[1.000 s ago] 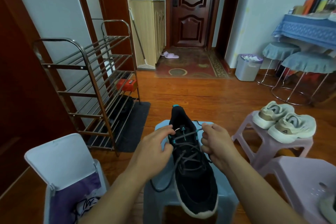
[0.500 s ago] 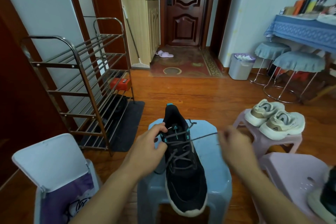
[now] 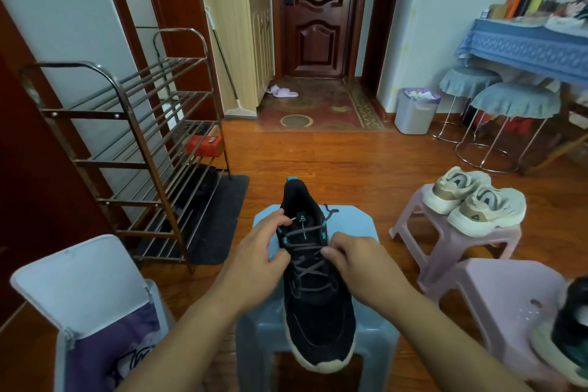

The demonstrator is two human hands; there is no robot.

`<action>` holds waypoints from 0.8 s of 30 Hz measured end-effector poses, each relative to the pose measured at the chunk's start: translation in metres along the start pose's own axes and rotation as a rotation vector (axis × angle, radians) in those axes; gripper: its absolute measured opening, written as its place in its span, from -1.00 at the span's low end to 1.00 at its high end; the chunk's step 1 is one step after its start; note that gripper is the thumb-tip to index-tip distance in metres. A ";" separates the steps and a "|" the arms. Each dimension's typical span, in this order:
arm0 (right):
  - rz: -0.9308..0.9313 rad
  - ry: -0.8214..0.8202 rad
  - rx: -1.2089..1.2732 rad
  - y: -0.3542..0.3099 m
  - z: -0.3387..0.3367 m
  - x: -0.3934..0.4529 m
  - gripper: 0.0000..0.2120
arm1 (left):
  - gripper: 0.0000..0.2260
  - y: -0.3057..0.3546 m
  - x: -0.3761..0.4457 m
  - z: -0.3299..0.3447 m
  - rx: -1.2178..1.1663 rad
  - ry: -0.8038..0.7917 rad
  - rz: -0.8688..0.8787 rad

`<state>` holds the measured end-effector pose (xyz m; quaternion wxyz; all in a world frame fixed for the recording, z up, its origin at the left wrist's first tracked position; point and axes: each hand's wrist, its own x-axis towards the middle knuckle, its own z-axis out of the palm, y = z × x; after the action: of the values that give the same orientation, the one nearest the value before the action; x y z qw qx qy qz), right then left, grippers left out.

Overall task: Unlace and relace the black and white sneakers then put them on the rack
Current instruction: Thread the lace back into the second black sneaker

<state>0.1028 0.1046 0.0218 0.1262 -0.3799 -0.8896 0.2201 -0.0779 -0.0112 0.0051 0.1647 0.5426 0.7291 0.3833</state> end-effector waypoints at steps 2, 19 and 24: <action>0.126 -0.005 0.102 0.015 -0.012 0.004 -0.69 | -0.61 -0.001 0.000 0.000 0.022 -0.024 0.016; 0.217 0.343 0.304 -0.002 0.008 -0.013 -0.92 | -0.71 0.011 0.005 0.017 -0.188 0.138 -0.041; 0.263 0.314 0.302 -0.008 0.022 -0.008 -0.91 | -0.69 0.007 0.003 0.018 -0.165 0.114 -0.030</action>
<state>0.0944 0.0874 0.0057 0.2883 -0.4986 -0.7592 0.3032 -0.0628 -0.0008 -0.0009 0.1728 0.4933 0.7114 0.4698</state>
